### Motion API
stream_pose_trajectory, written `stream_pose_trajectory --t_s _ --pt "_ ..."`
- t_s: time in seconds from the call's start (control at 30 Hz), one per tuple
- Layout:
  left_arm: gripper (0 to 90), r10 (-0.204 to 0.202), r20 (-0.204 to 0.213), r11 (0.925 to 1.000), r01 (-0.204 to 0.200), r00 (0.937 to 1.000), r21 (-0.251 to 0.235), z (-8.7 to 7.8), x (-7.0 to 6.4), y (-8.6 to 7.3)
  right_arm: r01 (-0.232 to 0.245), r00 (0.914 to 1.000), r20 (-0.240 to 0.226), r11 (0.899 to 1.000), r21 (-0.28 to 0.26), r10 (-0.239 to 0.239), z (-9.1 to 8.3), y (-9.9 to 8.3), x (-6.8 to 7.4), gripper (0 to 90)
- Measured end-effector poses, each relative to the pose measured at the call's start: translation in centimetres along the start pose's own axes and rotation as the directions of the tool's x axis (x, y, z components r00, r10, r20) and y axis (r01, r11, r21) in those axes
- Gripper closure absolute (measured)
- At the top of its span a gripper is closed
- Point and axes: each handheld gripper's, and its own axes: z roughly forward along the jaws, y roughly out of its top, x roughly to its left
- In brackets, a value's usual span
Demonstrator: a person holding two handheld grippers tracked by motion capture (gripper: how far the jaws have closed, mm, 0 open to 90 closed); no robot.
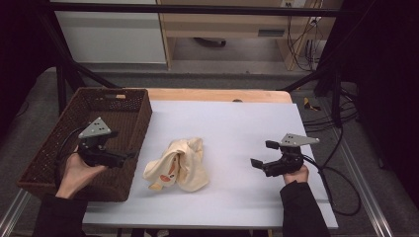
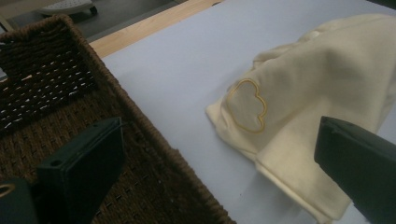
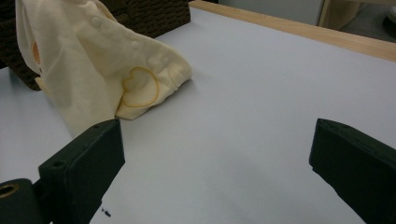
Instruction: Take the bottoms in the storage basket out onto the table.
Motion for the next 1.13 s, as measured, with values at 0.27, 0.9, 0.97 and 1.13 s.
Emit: stream_pose_trajectory --t_s 0.27,0.9,0.97,1.13 --pt "1.7 -0.021 -0.025 0.9997 0.02 0.9995 -0.01 -0.8 0.7 -0.8 0.001 1.0 -0.002 1.0 -0.002 -0.001 0.0 0.0 0.0 3.9" --pt "1.7 -0.059 -0.071 0.9981 0.057 0.9958 -0.021 -1.9 2.1 -2.1 0.001 1.0 -0.003 1.0 -0.002 -0.001 0.0 0.0 0.0 4.0" --pt "1.7 -0.062 -0.071 0.9979 0.061 0.9956 -0.024 -1.9 2.2 -2.2 0.002 1.0 -0.003 1.0 -0.001 -0.002 -0.1 0.0 0.0 3.9" --pt "1.7 -0.063 -0.069 0.9979 0.062 0.9956 -0.02 -1.9 2.3 -2.3 0.001 1.0 -0.003 1.0 -0.002 -0.001 0.0 0.0 0.0 4.0"
